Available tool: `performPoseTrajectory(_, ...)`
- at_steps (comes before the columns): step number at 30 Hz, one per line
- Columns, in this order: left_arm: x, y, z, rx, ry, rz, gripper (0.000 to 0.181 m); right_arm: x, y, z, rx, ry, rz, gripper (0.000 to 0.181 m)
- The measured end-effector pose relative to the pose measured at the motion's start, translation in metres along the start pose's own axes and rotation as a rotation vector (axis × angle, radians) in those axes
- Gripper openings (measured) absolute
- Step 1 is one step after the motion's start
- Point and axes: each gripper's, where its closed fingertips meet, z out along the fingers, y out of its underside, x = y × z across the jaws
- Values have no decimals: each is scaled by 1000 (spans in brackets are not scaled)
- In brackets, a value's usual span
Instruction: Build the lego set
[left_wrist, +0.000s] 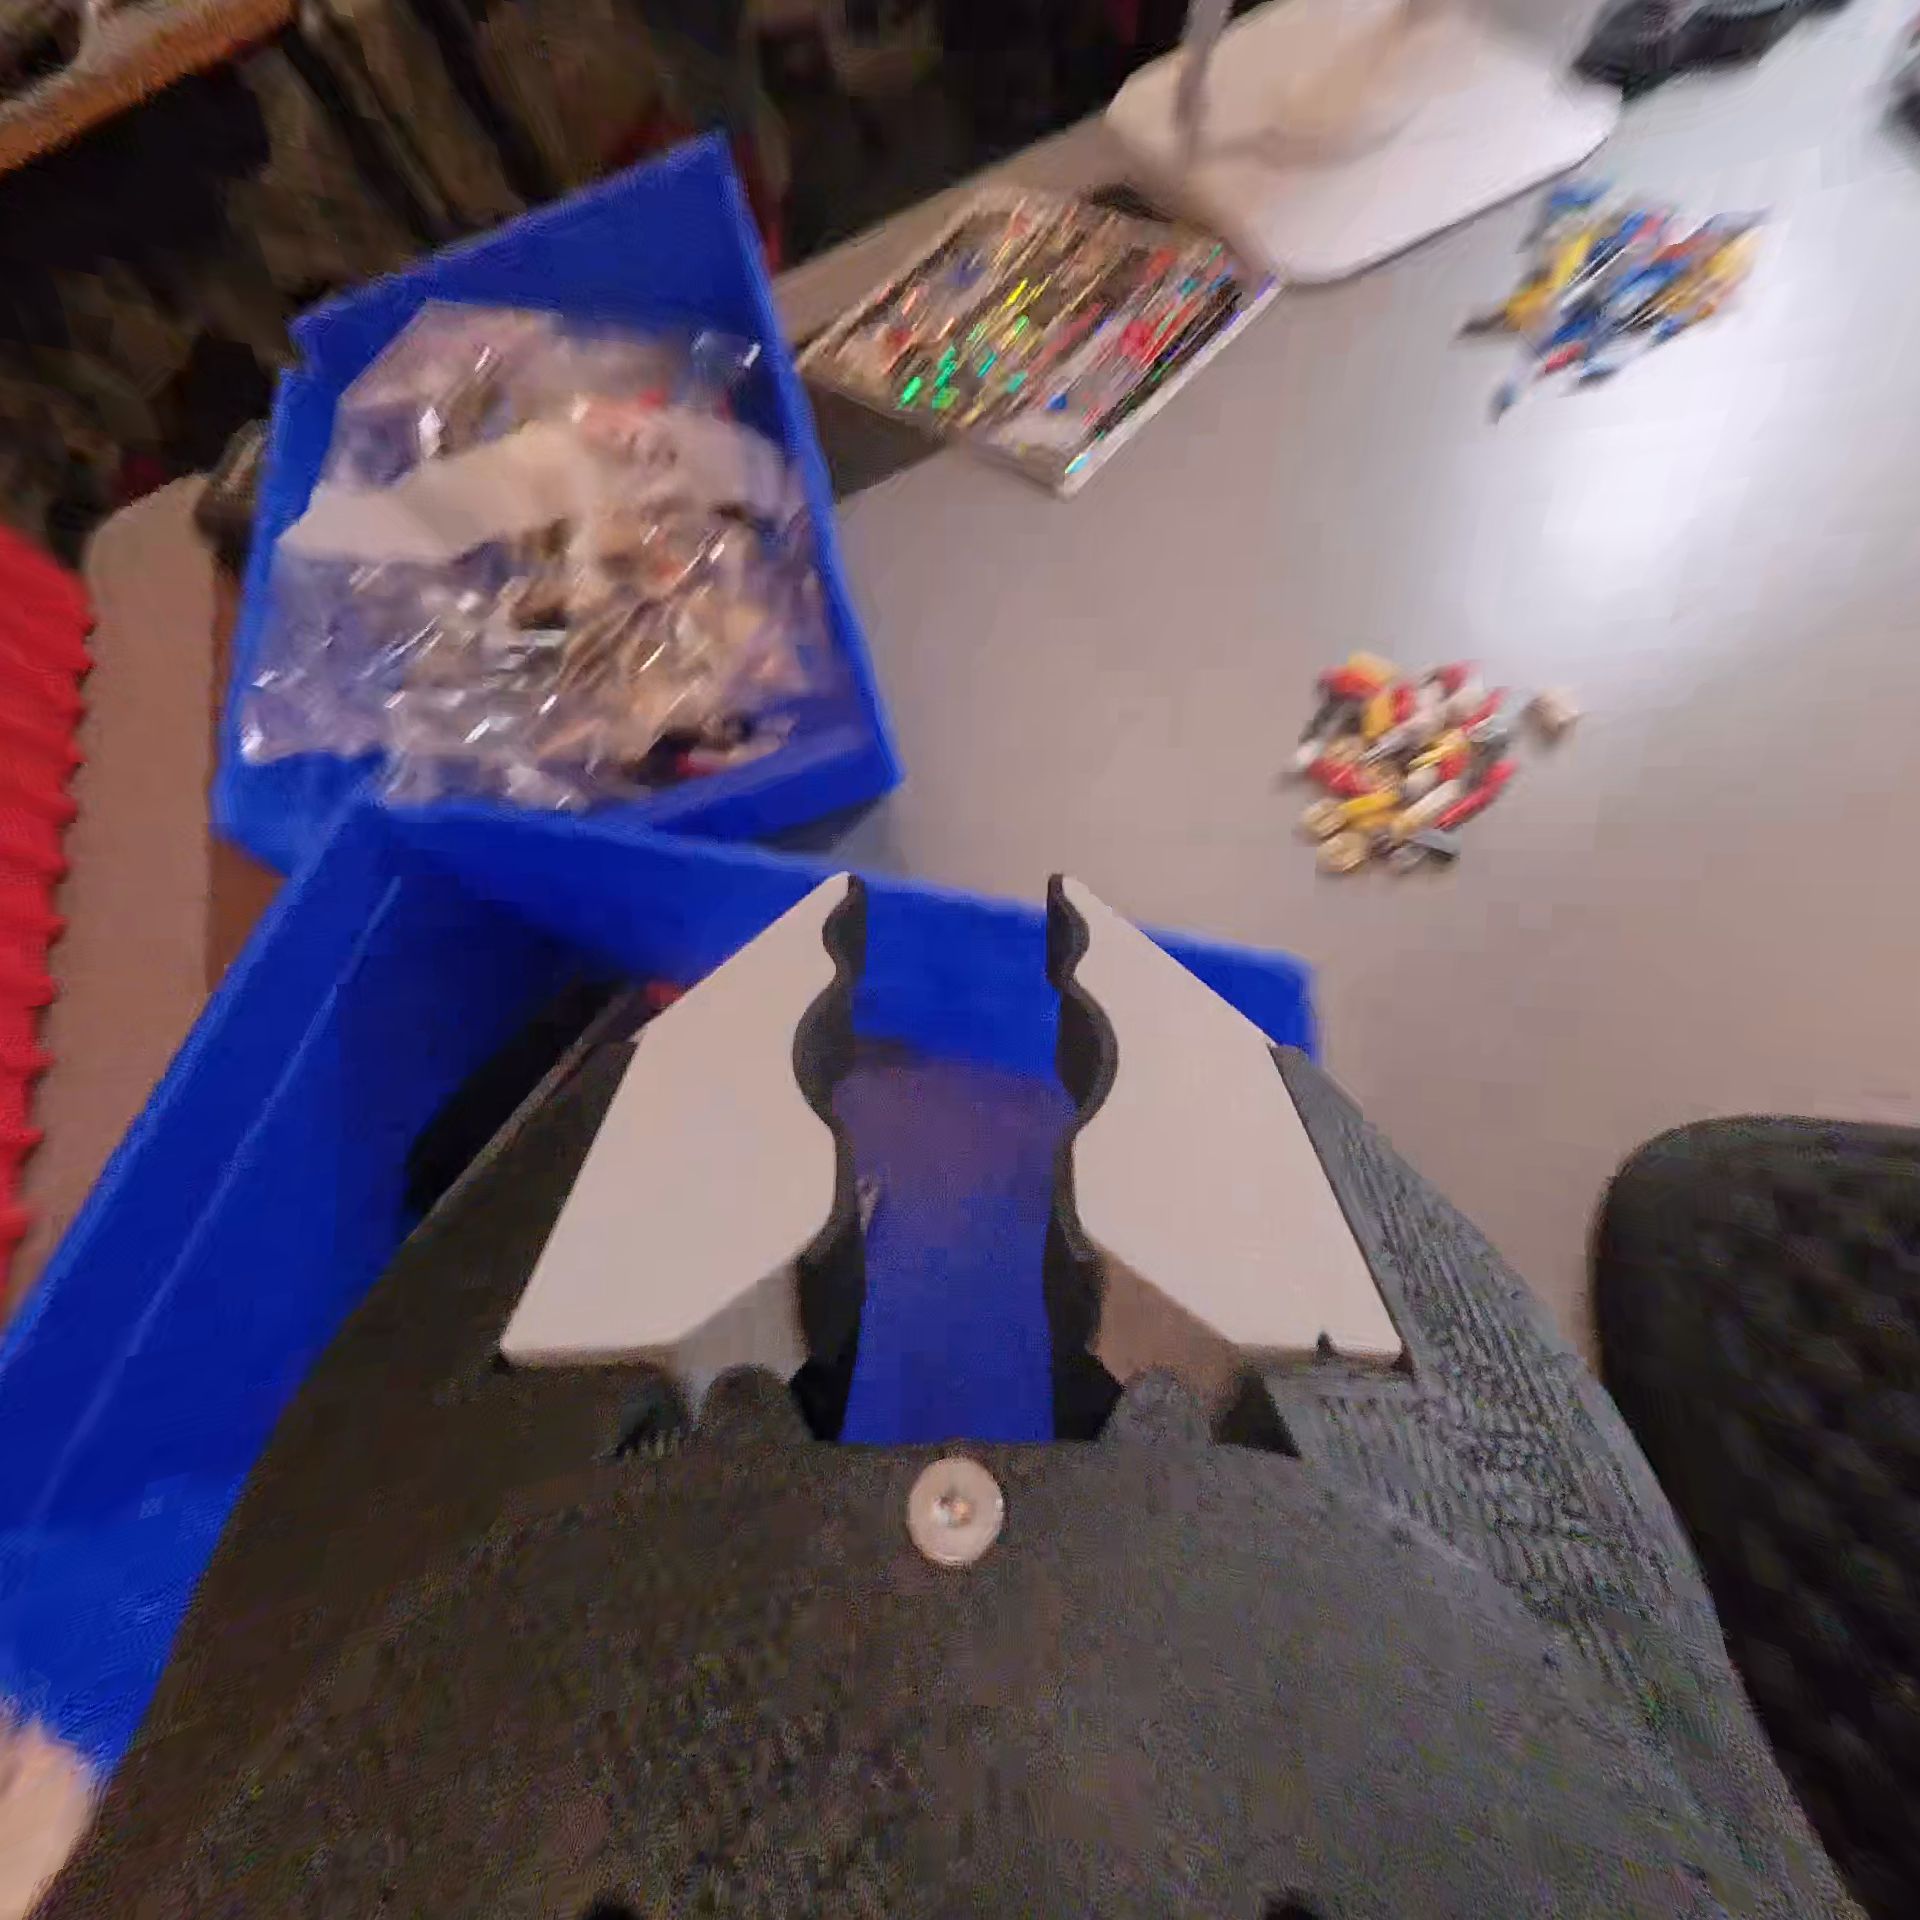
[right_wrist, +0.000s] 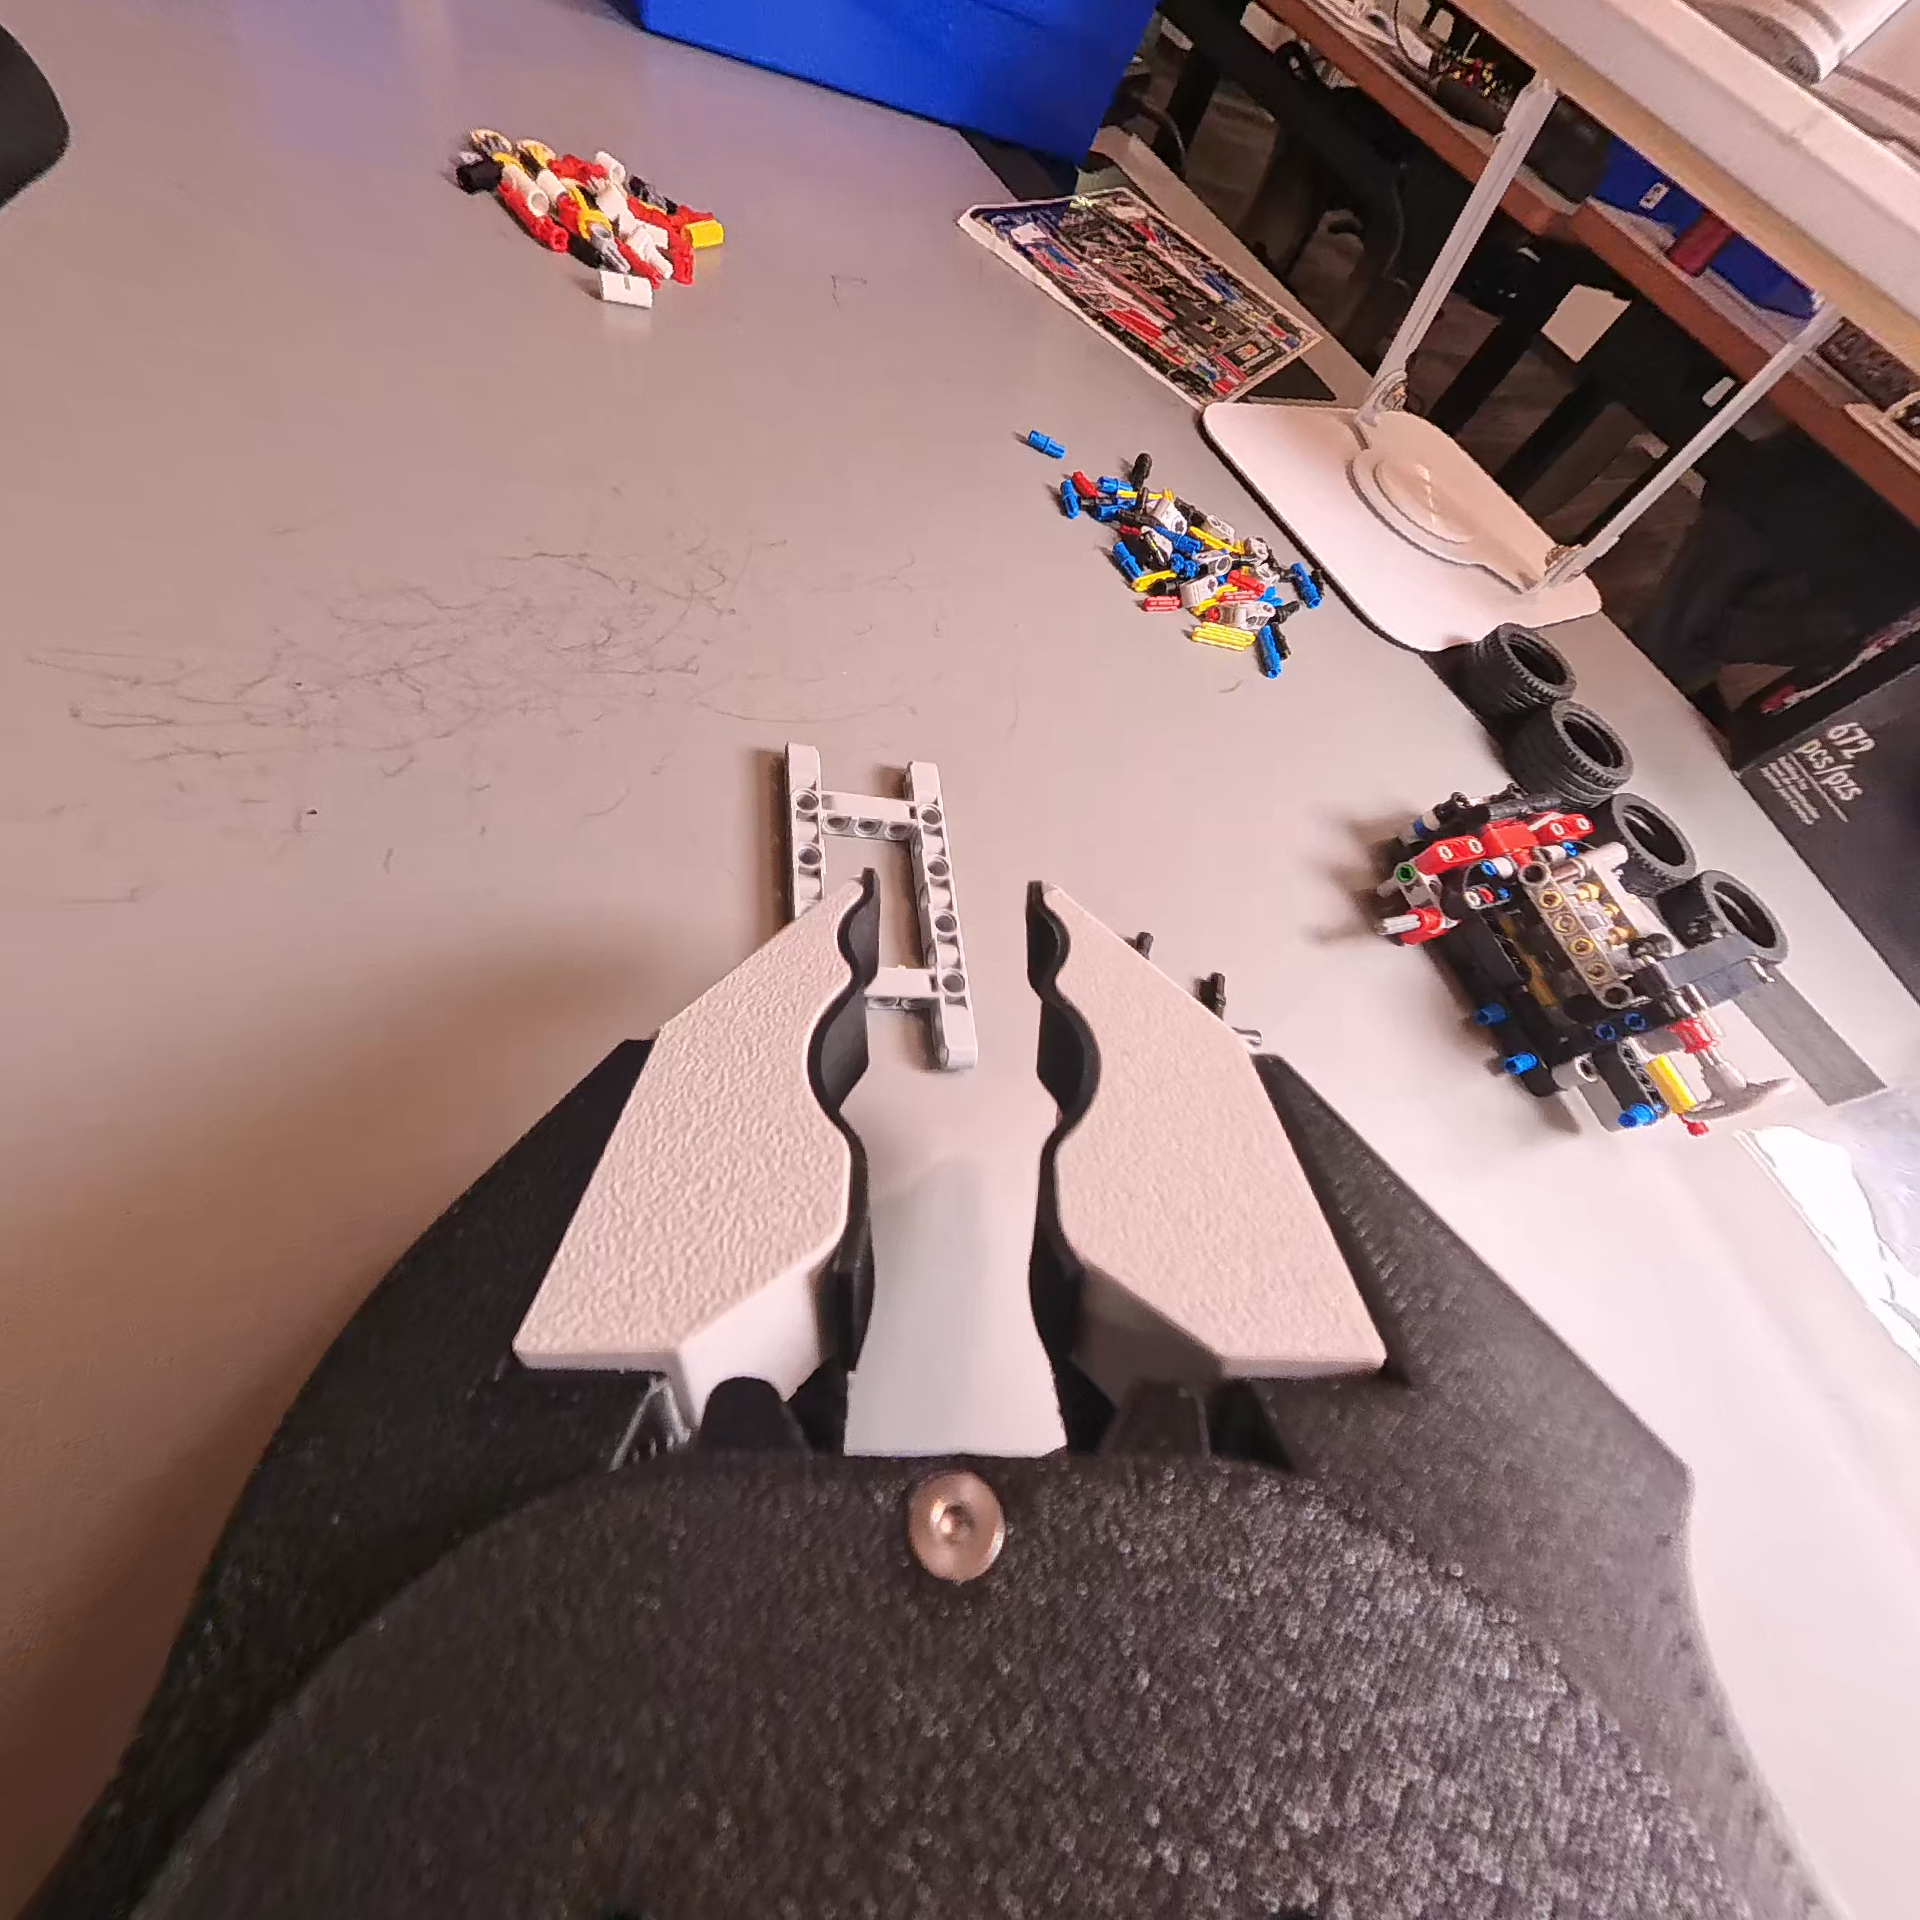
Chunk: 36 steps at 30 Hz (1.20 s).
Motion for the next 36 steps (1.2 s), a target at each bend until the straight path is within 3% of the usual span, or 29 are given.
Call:
performPoseTrajectory(1,26,-18,0,86,74,-16,36,0,-1,1,4,-3,4,27)
performPoseTrajectory(4,106,-61,9,257,294,-31,41,-2,-1,4,0,-12,14,27)
performPoseTrajectory(7,186,-86,32,313,494,9,42,-7,-4,9,-24,-48,15,28)
performPoseTrajectory(11,279,-94,70,254,669,114,45,-12,2,16,-153,-122,16,30)
performPoseTrajectory(15,337,-90,100,193,731,243,50,-12,15,21,-283,-188,51,49)
performPoseTrajectory(19,360,-74,121,171,779,265,52,-17,33,25,-400,-264,77,46)
performPoseTrajectory(23,364,-50,121,122,857,246,56,-30,24,27,-394,-405,10,39)
performPoseTrajectory(26,369,-36,117,68,926,251,70,-56,4,33,-323,-541,-134,39)
performPoseTrajectory(30,378,-21,113,25,952,362,81,-80,-14,52,-274,-600,-207,39)
performPoseTrajectory(32,379,-15,115,9,933,421,80,-88,-15,58,-258,-602,-229,39)
performPoseTrajectory(36,378,-13,116,29,907,478,58,-89,-20,63,-214,-545,-209,46)
